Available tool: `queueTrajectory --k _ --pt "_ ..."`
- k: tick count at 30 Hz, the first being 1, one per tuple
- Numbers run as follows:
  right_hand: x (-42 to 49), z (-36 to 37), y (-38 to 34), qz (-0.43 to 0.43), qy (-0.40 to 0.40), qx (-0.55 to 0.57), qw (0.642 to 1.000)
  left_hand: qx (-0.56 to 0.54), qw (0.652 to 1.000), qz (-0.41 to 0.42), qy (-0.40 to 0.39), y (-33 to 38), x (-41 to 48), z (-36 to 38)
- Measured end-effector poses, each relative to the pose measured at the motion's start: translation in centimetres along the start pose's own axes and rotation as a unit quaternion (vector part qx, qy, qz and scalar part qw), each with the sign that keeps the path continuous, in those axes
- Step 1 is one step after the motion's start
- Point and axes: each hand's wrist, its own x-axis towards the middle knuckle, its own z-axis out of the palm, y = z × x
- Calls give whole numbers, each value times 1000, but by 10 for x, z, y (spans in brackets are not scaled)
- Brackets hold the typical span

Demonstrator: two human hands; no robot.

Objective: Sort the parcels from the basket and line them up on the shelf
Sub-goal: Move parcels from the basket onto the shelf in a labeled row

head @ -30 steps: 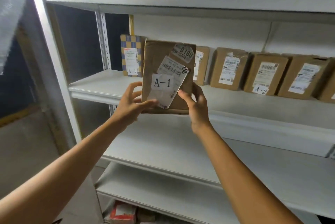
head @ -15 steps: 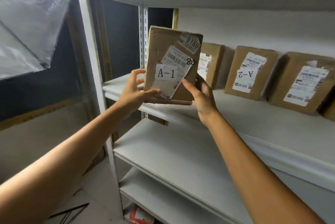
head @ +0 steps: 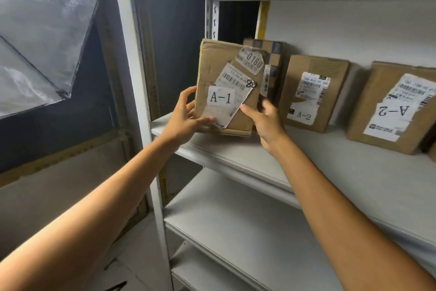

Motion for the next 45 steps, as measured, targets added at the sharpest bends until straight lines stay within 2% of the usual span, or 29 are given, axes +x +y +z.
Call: queueTrajectory --k 5,12,15,19,22,27,31,45 --pt "43 22 17 7 17 -24 1000 21 1000 -3 -8 -28 55 -29" --pt "95 43 57 -12 81 -169 982 73 997 -1 -2 -60 114 -51" --pt "103 57 49 4 95 -154 984 79 996 -16 29 -70 138 -55" --pt "119 71 53 13 129 -180 975 22 999 -29 36 -77 161 -51" --pt "125 79 57 14 132 -187 973 29 997 -26 60 -83 169 -51" --pt "131 95 59 10 148 -199 969 53 989 -65 121 -89 190 -48" --pt "135 93 64 9 161 -206 965 83 988 -81 105 -91 197 -46" --pt "124 68 66 4 243 -212 946 73 994 -42 76 -85 187 -16"
